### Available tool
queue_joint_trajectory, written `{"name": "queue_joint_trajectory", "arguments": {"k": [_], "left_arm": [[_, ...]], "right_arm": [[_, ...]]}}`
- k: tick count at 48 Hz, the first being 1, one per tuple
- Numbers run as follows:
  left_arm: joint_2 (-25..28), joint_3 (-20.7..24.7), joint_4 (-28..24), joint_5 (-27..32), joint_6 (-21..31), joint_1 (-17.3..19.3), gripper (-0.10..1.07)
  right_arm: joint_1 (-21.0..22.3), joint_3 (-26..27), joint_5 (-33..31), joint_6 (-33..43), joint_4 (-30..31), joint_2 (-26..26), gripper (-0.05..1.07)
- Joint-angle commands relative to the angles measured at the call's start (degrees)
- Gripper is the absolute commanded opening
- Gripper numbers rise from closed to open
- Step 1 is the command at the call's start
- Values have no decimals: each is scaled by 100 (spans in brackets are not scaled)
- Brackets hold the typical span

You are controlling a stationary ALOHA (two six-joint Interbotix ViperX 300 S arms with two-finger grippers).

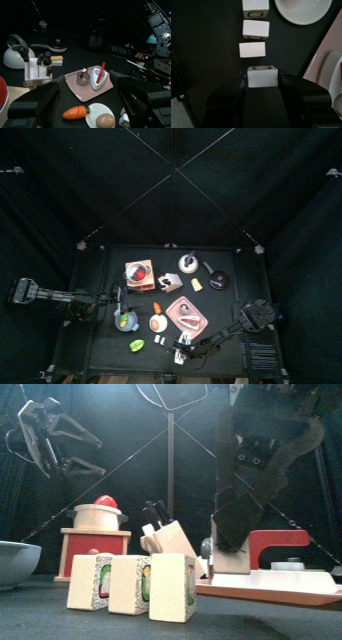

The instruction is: Place white sushi piece in bowl

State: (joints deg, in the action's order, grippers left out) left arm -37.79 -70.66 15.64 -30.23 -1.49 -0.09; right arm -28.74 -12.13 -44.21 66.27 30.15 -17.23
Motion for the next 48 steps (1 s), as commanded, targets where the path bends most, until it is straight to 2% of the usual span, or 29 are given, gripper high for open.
{"name": "queue_joint_trajectory", "arguments": {"k": [1,12,19,24,29,36,48], "left_arm": [[9,79,0,-18,0,-26,102],[9,70,0,-18,-9,-35,102],[0,62,-9,0,-18,-53,102],[-62,26,-35,237,-26,-79,102],[-185,9,-70,308,-26,-35,102],[-343,-202,-26,308,-18,18,102],[-633,-519,167,360,-18,448,102]], "right_arm": [[35,62,-9,35,53,457,67],[44,-88,9,62,255,826,67],[123,-9,88,53,519,870,67],[272,105,325,53,800,870,67],[457,246,782,53,1125,817,67],[835,404,1863,53,1626,659,68],[1477,729,3296,18,2057,114,68]]}}
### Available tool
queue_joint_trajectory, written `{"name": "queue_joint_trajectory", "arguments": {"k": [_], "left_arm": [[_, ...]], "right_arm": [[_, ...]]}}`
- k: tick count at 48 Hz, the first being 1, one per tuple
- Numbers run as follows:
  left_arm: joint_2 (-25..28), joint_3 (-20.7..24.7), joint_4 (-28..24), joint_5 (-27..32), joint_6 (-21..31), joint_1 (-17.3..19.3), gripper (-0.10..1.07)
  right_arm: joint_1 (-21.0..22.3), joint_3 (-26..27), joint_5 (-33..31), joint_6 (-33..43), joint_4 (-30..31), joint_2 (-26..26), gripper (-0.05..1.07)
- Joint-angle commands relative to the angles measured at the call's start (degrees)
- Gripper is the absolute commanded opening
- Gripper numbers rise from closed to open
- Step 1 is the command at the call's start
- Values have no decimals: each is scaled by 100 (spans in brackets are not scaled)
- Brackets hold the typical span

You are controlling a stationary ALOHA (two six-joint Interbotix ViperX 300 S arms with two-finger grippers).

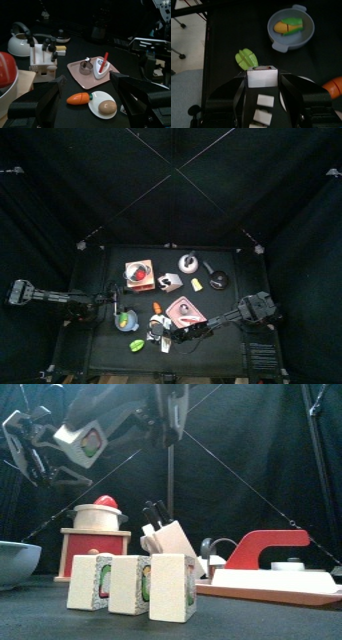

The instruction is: Place white sushi piece in bowl

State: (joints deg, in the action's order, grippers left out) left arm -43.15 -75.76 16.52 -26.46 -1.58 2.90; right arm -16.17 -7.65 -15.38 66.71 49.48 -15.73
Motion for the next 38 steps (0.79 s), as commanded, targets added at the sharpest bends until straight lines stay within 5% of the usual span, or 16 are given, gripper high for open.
{"name": "queue_joint_trajectory", "arguments": {"k": [1,9,23,38], "left_arm": [[-123,-18,88,-18,-9,185,102],[-211,-211,255,149,-9,352,102],[-211,-185,439,1670,0,378,102],[-211,-264,396,2048,0,580,102]], "right_arm": [[255,325,483,-35,149,-88,68],[545,624,721,-53,413,-457,68],[853,1099,993,-44,519,-993,69],[1055,1406,1002,-44,519,-1389,69]]}}
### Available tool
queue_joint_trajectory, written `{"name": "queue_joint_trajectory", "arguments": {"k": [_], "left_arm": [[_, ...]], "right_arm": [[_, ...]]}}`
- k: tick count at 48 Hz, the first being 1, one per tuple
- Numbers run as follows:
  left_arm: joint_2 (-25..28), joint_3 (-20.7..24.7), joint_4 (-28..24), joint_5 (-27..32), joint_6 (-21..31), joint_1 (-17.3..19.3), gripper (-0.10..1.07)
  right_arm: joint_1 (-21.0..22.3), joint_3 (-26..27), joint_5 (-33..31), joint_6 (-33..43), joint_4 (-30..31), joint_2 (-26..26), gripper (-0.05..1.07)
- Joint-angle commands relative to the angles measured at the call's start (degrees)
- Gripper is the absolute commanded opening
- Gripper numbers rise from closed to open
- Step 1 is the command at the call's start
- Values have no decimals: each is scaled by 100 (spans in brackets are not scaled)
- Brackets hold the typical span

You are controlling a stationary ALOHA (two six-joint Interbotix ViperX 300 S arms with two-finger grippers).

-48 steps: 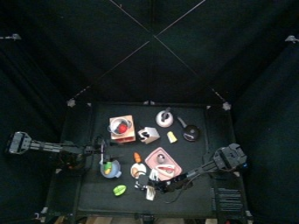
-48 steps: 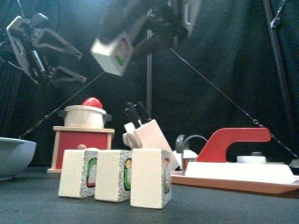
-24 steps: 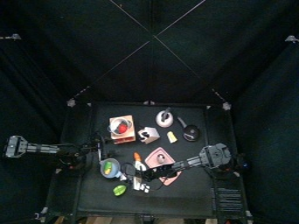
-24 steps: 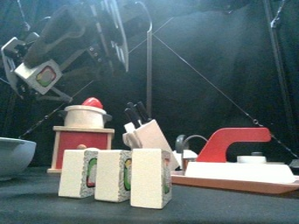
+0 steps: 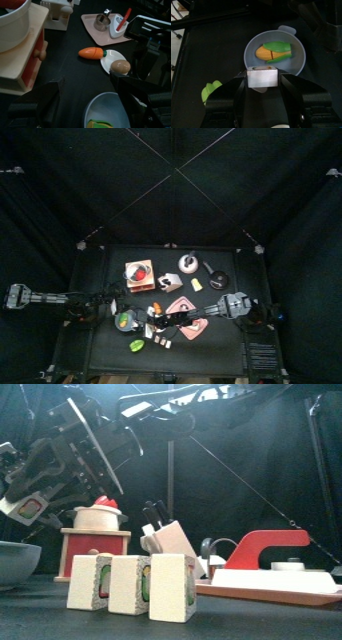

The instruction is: Place white sushi piece in bowl

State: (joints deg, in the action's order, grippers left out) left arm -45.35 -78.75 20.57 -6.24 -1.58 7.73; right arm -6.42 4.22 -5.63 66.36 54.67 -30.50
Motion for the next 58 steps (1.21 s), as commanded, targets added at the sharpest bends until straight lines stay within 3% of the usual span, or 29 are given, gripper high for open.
{"name": "queue_joint_trajectory", "arguments": {"k": [1,10,25,46,58], "left_arm": [[9,26,-9,44,0,123,102],[9,26,-26,88,0,220,102],[9,35,-26,88,0,220,102],[9,44,-26,44,-9,220,102],[9,44,-26,35,-9,220,102]], "right_arm": [[97,229,35,-9,-18,70,69],[193,378,18,0,-97,-70,72],[202,466,-237,0,-114,-149,91],[176,483,-545,0,-246,-114,92],[167,554,-932,35,-659,-105,92]]}}
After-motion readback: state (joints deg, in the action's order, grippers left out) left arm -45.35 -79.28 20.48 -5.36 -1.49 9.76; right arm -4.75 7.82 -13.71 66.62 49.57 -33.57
